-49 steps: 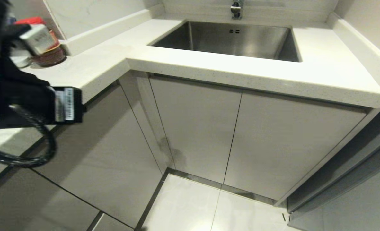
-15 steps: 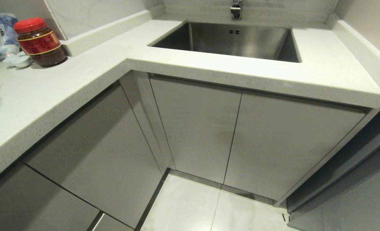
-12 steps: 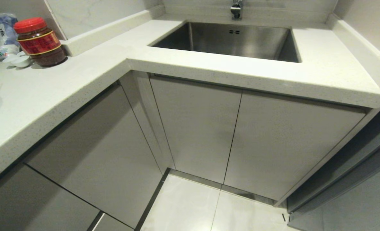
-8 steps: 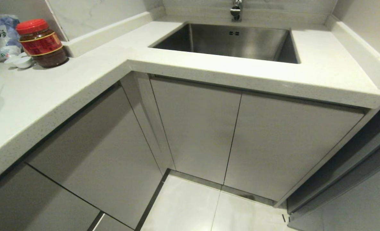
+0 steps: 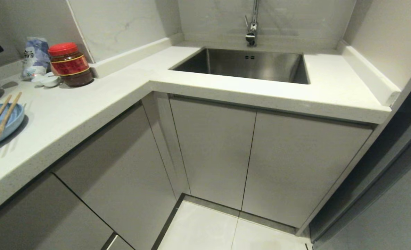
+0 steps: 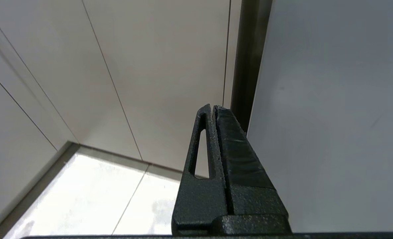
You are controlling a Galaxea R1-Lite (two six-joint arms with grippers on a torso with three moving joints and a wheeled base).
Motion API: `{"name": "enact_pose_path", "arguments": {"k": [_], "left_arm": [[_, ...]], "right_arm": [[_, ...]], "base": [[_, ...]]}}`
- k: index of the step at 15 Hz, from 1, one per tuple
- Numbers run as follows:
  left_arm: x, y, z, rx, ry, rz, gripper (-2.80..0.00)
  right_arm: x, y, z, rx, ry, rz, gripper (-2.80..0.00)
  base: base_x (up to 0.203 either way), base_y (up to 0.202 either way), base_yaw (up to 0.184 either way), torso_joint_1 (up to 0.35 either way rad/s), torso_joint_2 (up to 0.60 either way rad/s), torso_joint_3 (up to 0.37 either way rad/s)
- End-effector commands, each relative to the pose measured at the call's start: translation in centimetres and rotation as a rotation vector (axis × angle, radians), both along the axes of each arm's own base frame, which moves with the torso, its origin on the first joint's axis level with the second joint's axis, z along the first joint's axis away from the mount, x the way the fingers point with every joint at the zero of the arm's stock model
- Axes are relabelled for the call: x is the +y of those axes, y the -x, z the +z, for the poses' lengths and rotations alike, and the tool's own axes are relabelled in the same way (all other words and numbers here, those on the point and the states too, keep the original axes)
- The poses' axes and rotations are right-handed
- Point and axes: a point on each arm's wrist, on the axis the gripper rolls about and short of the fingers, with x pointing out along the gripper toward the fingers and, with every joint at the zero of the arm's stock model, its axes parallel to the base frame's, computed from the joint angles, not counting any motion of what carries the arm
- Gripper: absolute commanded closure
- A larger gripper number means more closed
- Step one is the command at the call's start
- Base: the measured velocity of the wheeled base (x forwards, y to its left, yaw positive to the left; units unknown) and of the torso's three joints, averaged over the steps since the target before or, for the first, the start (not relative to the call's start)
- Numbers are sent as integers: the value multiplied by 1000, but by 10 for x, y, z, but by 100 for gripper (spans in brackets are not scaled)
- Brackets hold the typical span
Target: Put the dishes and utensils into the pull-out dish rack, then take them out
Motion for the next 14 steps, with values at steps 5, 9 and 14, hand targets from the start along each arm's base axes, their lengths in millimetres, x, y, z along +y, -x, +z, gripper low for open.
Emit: {"name": "enact_pose_path", "arguments": {"k": [5, 9, 14], "left_arm": [[0, -1, -4, 19, 4, -7, 0], [0, -1, -3, 20, 16, -4, 0], [0, -1, -3, 20, 16, -5, 0]], "right_arm": [[0, -2, -7, 24, 0, 0, 0], [0, -2, -7, 24, 0, 0, 0], [0, -2, -7, 25, 0, 0, 0]], "base": [[0, 0, 0, 1, -1, 202], [0, 0, 0, 4, -3, 205], [0, 0, 0, 3, 2, 203]]}}
